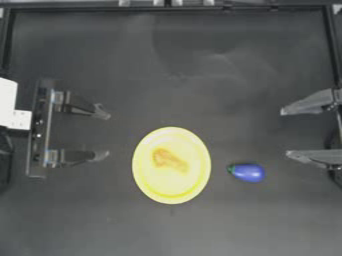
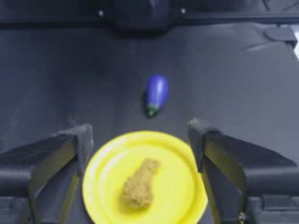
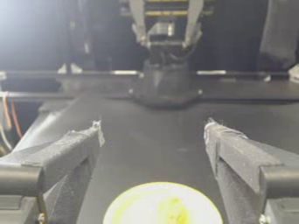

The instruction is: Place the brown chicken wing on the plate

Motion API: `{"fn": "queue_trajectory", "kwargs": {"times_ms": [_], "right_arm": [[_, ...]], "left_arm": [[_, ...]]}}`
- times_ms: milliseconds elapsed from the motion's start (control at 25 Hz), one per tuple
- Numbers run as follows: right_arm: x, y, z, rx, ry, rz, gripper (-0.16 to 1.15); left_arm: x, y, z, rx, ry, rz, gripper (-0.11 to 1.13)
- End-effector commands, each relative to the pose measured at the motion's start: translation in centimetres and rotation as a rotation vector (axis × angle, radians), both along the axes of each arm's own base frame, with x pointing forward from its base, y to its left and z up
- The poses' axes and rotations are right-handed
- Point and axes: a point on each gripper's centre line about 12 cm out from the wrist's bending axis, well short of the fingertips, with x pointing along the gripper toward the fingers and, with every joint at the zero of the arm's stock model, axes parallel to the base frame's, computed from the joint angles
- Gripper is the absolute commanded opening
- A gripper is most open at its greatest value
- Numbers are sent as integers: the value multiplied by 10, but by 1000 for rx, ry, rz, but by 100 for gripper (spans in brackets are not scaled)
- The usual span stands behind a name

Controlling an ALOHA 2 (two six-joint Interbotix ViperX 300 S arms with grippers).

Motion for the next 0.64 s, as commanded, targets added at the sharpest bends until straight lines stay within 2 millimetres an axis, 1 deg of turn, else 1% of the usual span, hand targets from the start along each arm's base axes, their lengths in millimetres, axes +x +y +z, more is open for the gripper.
{"fn": "queue_trajectory", "kwargs": {"times_ms": [40, 440, 640], "right_arm": [[3, 0, 10, -1, -21, -2, 100], [3, 0, 11, -2, -23, 0, 100], [5, 0, 12, -7, -21, -1, 100]], "left_arm": [[-8, 1, 9, -5, -49, 8, 97], [-34, 3, 3, -31, -108, 29, 97], [-45, 3, -4, -39, -129, 32, 97]]}}
